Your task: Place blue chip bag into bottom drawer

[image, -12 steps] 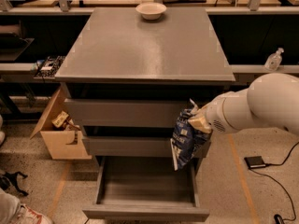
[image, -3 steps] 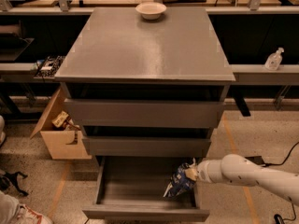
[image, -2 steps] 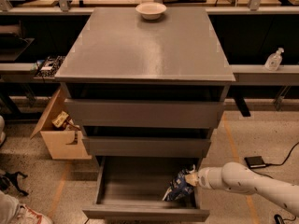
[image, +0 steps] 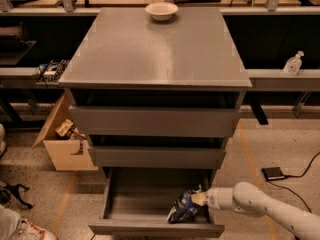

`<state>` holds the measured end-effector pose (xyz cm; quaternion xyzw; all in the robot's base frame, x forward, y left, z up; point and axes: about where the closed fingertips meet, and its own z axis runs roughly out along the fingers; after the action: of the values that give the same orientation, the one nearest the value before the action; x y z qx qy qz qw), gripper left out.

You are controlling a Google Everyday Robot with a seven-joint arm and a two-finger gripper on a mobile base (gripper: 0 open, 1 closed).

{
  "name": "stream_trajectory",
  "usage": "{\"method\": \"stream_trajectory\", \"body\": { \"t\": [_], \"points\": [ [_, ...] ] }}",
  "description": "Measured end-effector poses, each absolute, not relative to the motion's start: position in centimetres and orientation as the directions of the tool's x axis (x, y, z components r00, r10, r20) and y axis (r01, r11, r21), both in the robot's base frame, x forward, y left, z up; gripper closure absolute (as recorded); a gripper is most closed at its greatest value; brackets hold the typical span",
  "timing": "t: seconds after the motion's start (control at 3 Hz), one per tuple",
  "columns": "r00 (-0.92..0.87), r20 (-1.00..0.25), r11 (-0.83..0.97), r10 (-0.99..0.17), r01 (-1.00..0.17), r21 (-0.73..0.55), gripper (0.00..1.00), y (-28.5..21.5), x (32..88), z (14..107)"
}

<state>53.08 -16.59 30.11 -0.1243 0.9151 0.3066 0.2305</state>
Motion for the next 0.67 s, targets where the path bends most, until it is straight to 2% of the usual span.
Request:
{"method": "stream_trajectory", "body": {
  "t": [0.67],
  "points": [
    [-0.874,-0.479,0.668,-0.081,-0.404,0.625,1.00,-12.7,53.8,27.1]
  ]
}}
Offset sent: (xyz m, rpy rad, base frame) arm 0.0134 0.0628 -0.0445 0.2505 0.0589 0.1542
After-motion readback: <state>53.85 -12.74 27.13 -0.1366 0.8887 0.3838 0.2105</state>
